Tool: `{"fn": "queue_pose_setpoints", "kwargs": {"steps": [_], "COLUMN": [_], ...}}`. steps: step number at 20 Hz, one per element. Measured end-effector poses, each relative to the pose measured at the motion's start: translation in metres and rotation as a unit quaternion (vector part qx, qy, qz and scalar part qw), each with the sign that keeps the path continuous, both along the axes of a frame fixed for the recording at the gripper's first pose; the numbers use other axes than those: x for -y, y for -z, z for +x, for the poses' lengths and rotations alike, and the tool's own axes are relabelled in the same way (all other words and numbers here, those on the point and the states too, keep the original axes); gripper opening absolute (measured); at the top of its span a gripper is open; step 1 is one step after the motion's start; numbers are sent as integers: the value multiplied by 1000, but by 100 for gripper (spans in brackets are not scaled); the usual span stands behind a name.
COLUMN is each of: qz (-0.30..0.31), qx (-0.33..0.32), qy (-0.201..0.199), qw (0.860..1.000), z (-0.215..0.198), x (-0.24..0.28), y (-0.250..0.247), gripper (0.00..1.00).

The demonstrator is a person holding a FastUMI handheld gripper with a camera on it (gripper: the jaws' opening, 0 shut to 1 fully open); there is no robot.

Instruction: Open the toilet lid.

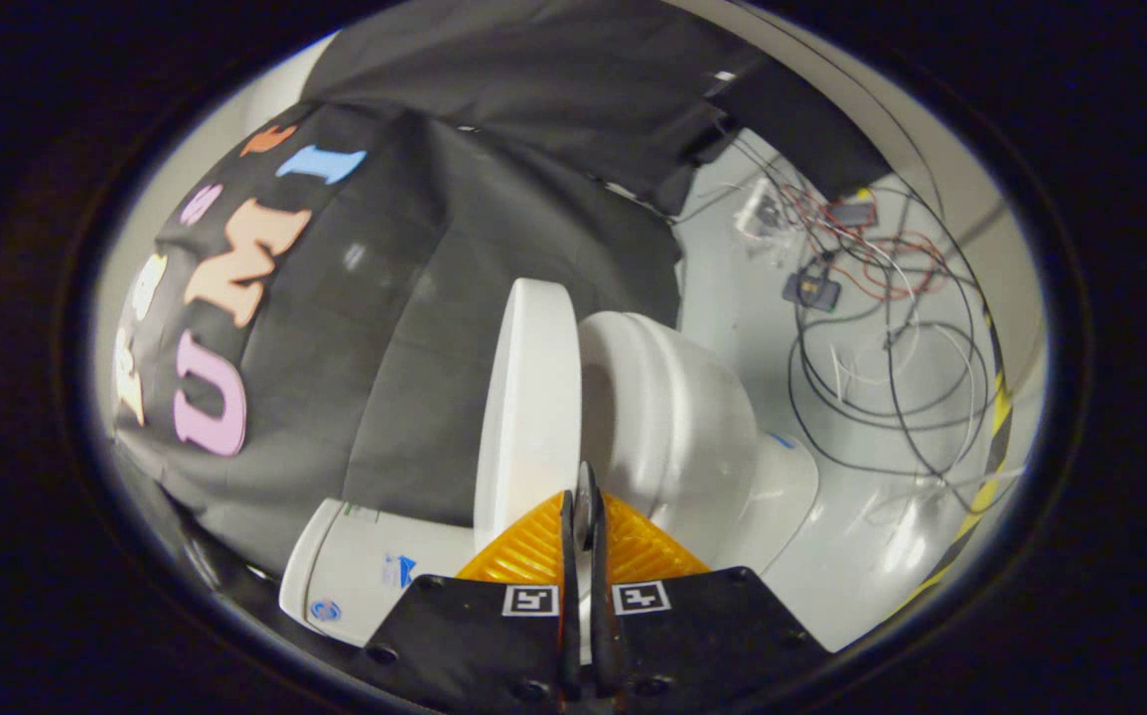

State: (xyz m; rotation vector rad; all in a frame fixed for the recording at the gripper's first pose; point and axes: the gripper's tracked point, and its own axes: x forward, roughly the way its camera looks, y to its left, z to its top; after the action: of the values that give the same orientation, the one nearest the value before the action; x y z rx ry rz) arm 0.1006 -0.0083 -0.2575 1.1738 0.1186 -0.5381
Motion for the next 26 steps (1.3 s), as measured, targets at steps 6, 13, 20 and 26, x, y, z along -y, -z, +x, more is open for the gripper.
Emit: {"fn": "queue_pose_setpoints", "kwargs": {"steps": [6, 13, 20, 26], "qz": [-99, -229, -360, -400], "qx": [6, -4, -41, 12], "qy": [-32, -84, -159, -192], "qw": [995, 970, 919, 896], "z": [11, 33, 53, 80], "x": [-15, -51, -96, -152], "y": [-63, -133, -176, -210], "gripper": [6, 6, 8, 13]}}
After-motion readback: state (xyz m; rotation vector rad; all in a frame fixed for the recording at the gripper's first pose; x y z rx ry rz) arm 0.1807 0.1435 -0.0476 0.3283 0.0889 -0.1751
